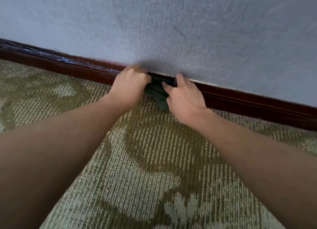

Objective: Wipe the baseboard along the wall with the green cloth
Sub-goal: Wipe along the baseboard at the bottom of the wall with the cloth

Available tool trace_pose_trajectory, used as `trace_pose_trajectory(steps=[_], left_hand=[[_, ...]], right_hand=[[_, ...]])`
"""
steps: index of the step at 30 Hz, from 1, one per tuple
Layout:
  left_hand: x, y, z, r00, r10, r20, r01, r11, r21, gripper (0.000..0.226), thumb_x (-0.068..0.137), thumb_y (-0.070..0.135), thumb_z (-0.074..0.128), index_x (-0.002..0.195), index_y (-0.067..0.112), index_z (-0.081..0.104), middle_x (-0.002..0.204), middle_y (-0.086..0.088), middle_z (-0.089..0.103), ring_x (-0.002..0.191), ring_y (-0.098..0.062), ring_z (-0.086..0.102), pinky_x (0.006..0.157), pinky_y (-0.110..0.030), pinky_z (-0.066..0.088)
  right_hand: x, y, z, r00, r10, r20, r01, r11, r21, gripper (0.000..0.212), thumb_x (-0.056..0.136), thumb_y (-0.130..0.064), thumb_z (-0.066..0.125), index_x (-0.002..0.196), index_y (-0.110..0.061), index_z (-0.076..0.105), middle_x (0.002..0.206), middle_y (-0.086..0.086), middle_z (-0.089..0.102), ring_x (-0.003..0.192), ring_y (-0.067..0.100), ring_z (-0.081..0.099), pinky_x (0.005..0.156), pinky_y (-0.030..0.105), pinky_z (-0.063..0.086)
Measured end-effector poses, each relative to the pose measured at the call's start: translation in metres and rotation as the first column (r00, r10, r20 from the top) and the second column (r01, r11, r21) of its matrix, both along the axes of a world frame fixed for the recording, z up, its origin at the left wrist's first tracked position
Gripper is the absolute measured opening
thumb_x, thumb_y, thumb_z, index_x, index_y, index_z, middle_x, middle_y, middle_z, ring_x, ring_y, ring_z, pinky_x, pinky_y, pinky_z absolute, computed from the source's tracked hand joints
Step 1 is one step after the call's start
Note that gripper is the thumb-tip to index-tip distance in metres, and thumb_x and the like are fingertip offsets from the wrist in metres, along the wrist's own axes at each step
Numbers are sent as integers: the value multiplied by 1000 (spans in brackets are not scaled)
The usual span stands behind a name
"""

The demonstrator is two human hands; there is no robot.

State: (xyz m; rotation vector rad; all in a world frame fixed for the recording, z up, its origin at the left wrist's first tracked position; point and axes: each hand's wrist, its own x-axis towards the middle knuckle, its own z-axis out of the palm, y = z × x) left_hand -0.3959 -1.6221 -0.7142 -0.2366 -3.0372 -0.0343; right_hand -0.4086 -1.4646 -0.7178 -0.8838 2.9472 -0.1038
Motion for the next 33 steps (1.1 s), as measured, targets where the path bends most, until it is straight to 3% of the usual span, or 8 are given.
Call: trace_pose_trajectory(steps=[5, 12, 17, 20, 33], left_hand=[[2, 5, 7, 996, 52, 67, -51, 998, -23, 28, 81, -2, 55, 103, 9, 68, 102, -11, 62, 101, -28, 51, 80, -38, 47], [26, 6, 2, 991, -79, 105, 94, 985, -145, 32, 80, 0, 58, 108, 14, 66, 103, 0, 65, 105, -19, 48, 97, -28, 38], [22, 7, 11, 996, -66, 67, 75, 987, -144, 31, 83, 2, 56, 111, 10, 65, 105, -3, 66, 106, -21, 48, 95, -29, 36], [15, 6, 14, 998, -51, 39, 56, 990, -127, 28, 85, 3, 54, 111, 10, 65, 104, -4, 66, 105, -21, 47, 91, -31, 40], [2, -8, 10, 999, -38, 8, 38, 994, -101, 24, 81, -3, 56, 99, 4, 69, 92, -11, 67, 94, -27, 48, 79, -37, 44]], right_hand=[[2, -2, 6, 999, -13, 31, 13, 1000, -2, 45, 93, -22, 44, 138, -19, 40, 124, 14, 37, 114, 29, 39, 95, 36, 35], [19, 7, 5, 998, 60, 4, -60, 995, 80, 44, 92, -17, 48, 135, -19, 43, 117, 12, 39, 107, 26, 42, 90, 34, 36], [15, 5, 9, 997, 49, -62, -44, 995, 93, 47, 92, -15, 48, 138, -18, 38, 129, 16, 36, 118, 29, 37, 98, 36, 33], [10, 4, 10, 996, 19, -90, -12, 997, 81, 46, 93, -14, 46, 138, -17, 38, 125, 15, 37, 117, 29, 37, 98, 36, 32], [-1, -9, 0, 1000, 12, -21, -12, 1000, -6, 45, 92, -13, 50, 135, -20, 40, 125, 14, 36, 116, 30, 37, 97, 37, 33]])
